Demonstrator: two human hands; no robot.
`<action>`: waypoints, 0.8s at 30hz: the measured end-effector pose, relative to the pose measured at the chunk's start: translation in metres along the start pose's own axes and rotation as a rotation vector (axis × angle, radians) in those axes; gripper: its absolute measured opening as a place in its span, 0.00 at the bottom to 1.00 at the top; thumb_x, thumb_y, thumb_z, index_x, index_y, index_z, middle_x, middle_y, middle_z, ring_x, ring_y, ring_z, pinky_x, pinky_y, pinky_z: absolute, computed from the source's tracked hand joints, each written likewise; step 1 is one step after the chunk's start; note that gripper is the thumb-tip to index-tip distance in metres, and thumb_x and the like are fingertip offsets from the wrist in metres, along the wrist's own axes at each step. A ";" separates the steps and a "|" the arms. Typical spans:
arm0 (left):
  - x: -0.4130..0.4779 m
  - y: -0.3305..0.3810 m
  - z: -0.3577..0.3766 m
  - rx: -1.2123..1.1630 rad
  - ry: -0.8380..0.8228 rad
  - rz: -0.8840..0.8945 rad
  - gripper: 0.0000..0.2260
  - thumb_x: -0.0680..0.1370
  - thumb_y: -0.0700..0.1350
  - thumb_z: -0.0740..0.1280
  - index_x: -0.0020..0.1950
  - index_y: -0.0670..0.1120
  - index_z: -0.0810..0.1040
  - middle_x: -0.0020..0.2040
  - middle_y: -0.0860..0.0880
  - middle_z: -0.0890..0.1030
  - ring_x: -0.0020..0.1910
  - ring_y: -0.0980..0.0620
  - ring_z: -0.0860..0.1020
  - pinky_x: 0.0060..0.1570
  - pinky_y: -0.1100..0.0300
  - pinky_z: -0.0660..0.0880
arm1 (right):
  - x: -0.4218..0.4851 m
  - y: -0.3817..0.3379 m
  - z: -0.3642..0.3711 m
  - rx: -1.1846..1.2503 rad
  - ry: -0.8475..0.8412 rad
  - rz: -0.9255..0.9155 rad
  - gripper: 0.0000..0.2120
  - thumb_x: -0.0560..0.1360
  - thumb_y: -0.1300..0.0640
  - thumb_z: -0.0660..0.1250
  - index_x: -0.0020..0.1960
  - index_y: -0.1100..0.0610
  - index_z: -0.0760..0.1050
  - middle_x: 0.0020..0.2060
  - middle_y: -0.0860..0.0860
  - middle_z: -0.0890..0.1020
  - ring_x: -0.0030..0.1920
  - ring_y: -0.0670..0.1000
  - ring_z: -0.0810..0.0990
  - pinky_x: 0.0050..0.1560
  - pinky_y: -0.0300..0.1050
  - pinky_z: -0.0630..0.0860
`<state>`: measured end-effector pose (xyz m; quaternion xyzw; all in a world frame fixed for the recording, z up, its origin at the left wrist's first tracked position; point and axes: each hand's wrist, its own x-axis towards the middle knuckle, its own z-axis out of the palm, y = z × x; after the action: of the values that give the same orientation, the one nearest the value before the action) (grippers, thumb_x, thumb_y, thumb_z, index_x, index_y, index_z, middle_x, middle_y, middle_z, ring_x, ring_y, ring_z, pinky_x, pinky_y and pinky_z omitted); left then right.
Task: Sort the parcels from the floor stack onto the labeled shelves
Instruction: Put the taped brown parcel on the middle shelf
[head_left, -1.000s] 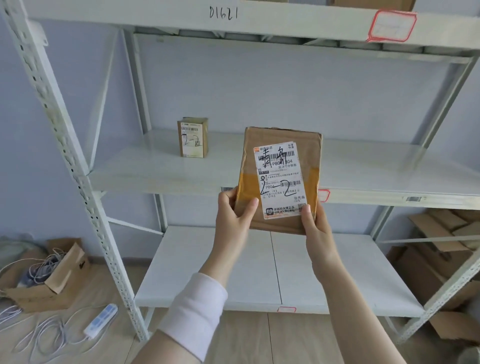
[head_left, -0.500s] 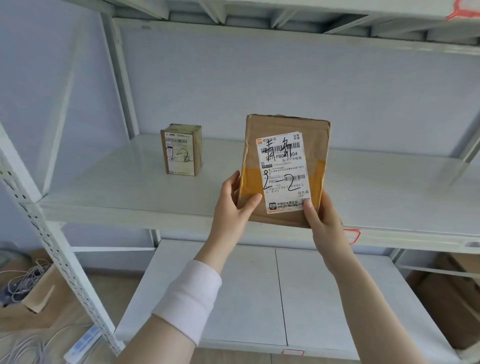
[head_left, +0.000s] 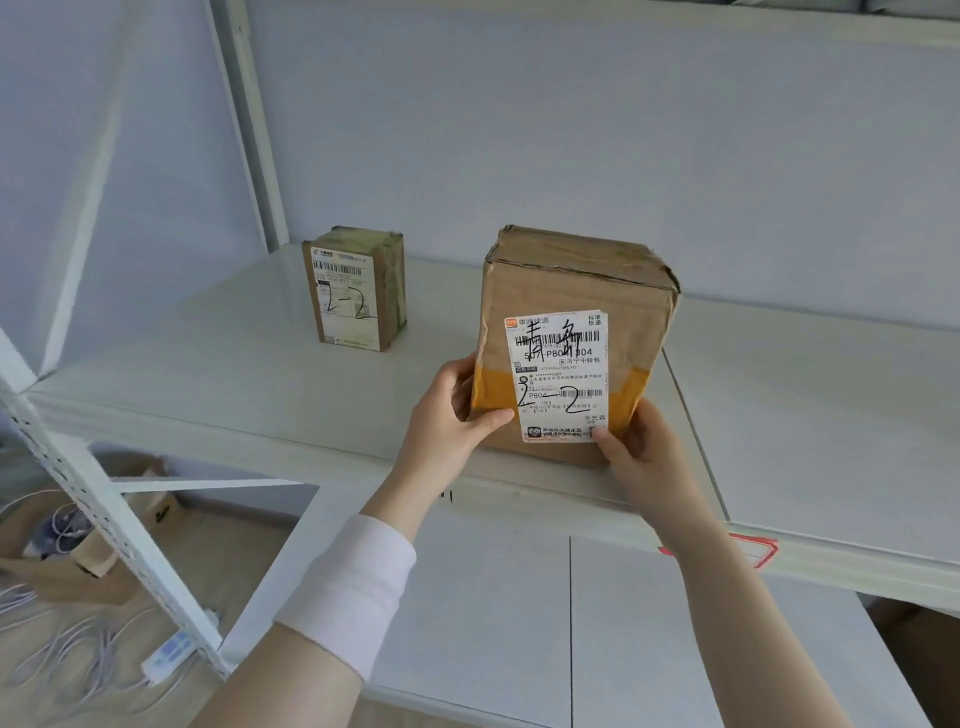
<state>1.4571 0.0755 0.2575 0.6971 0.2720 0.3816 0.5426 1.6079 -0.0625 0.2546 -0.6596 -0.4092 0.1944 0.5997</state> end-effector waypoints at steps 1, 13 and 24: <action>0.007 -0.003 0.001 0.000 0.002 0.000 0.22 0.69 0.35 0.73 0.58 0.51 0.70 0.58 0.50 0.79 0.59 0.54 0.77 0.64 0.52 0.73 | 0.007 0.003 0.000 -0.013 0.006 0.011 0.11 0.76 0.66 0.63 0.58 0.59 0.71 0.51 0.47 0.81 0.47 0.35 0.80 0.48 0.30 0.75; 0.099 -0.022 0.004 0.104 -0.043 -0.015 0.21 0.64 0.39 0.77 0.45 0.55 0.68 0.54 0.46 0.82 0.54 0.47 0.80 0.59 0.44 0.74 | 0.083 0.011 0.000 -0.052 0.041 0.095 0.14 0.74 0.67 0.66 0.59 0.60 0.71 0.52 0.51 0.80 0.52 0.44 0.79 0.55 0.39 0.76; 0.142 -0.033 0.008 0.163 -0.030 0.005 0.21 0.66 0.38 0.77 0.45 0.55 0.67 0.54 0.47 0.82 0.54 0.48 0.80 0.59 0.46 0.74 | 0.124 0.017 0.003 -0.157 0.058 0.134 0.12 0.75 0.64 0.66 0.57 0.56 0.71 0.53 0.50 0.81 0.55 0.50 0.79 0.62 0.50 0.73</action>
<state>1.5446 0.1924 0.2586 0.7451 0.2925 0.3492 0.4873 1.6844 0.0361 0.2669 -0.7356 -0.3608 0.1824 0.5436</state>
